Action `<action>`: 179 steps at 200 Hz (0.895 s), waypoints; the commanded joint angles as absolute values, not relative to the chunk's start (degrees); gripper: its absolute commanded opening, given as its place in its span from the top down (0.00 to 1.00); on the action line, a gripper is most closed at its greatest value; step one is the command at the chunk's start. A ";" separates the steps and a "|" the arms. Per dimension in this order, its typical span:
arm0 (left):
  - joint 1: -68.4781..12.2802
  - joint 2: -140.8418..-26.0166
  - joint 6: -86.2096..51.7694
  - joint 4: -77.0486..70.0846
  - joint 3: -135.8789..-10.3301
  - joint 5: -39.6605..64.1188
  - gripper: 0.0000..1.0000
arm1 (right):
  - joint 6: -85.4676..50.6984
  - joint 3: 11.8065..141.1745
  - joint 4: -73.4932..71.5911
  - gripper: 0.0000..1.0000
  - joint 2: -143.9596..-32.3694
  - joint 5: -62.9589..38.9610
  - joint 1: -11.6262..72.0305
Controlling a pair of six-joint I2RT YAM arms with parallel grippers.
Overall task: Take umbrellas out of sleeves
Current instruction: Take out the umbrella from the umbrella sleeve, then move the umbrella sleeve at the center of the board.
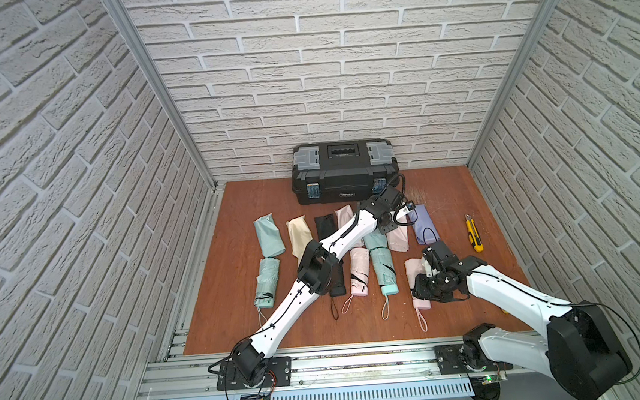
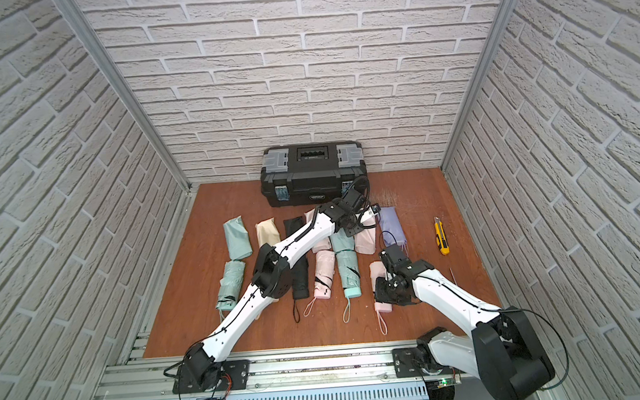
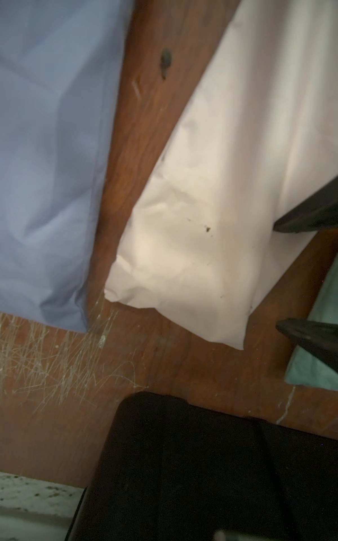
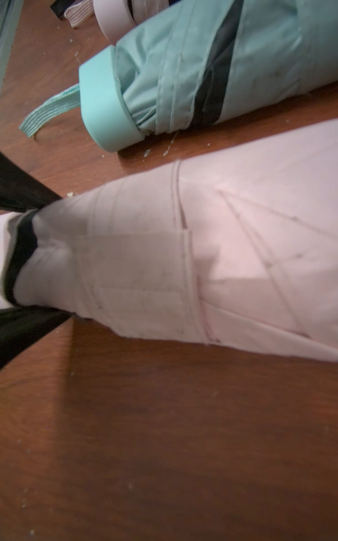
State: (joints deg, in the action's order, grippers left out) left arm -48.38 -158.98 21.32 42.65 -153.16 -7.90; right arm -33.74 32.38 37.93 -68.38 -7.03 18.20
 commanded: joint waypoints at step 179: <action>-39.97 -80.47 -0.76 12.30 -75.77 4.47 0.37 | -24.05 55.91 43.32 0.37 -79.50 3.15 18.81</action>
State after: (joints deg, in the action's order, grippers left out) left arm -39.86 -87.48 2.37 16.25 -83.46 4.12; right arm -26.02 51.42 41.54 -76.07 1.06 18.94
